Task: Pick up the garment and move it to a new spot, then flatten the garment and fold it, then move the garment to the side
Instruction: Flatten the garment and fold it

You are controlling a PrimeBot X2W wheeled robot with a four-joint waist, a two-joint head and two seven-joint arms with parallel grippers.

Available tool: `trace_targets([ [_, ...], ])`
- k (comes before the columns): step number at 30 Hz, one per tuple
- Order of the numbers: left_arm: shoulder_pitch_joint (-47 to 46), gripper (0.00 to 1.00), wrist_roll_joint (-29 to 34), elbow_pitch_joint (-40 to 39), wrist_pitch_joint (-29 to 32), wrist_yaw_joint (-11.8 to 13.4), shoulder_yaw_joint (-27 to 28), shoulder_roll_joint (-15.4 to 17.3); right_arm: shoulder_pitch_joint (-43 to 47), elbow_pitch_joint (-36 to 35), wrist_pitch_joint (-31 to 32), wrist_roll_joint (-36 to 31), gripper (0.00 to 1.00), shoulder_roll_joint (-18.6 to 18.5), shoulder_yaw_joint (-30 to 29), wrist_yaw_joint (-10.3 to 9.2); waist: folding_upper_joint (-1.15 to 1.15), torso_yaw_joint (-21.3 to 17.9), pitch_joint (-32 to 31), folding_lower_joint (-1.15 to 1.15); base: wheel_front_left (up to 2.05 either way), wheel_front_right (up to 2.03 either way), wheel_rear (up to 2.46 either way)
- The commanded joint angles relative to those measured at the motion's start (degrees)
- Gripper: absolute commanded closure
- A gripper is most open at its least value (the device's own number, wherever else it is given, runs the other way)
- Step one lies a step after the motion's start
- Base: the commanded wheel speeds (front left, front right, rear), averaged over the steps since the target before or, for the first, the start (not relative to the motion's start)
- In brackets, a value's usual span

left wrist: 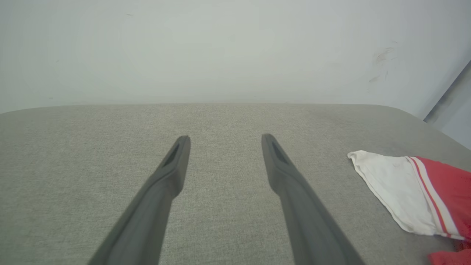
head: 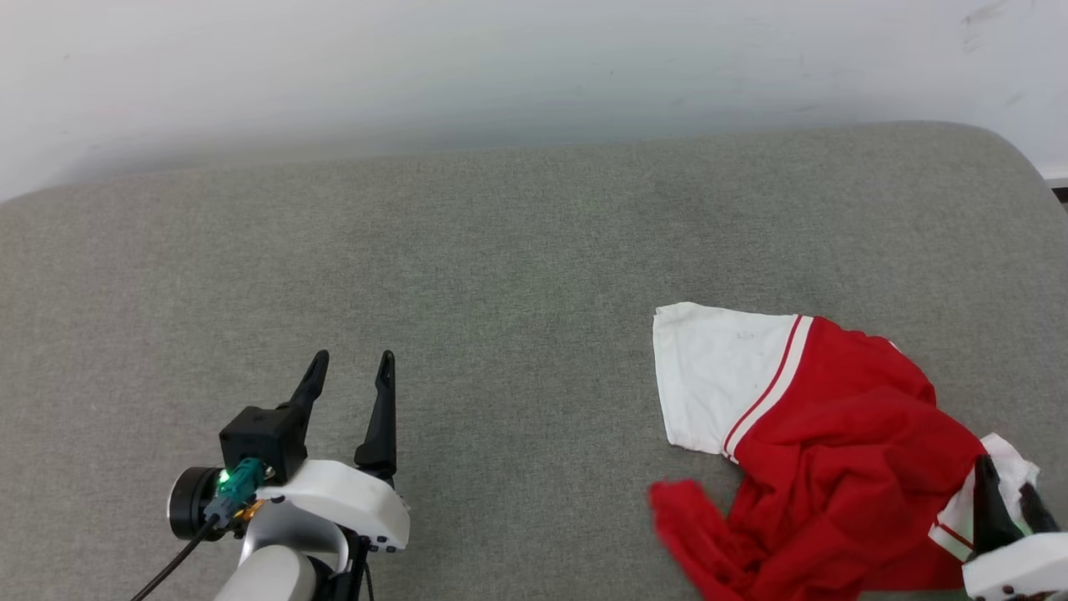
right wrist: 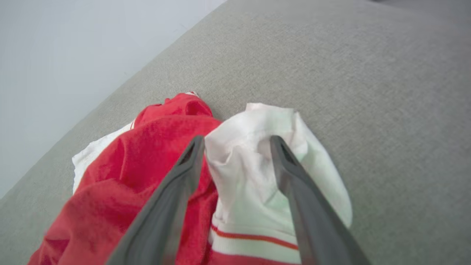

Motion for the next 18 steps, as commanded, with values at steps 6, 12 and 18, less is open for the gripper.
trace_targets([
  [6,1.1,0.0,-0.4,-0.5,0.1,0.5,-0.1,0.4,-1.8,-2.9,-8.4,-3.9,0.0,-1.0,1.4,-0.01,0.0,0.1,-1.0,0.0,0.0,0.0,0.0],
  [12,2.1,0.0,-0.8,-0.5,-0.2,0.7,-0.3,0.2,-0.6,-7.7,-5.3,-7.6,0.0,-2.1,2.3,-0.01,0.0,0.4,-2.5,0.0,0.0,0.0,0.0],
  [18,2.3,0.0,-0.9,-0.9,0.1,1.1,-0.4,0.2,-2.1,-9.8,6.8,-9.3,0.0,-3.3,4.7,0.0,0.0,0.7,-3.0,0.0,0.0,0.0,0.0],
])
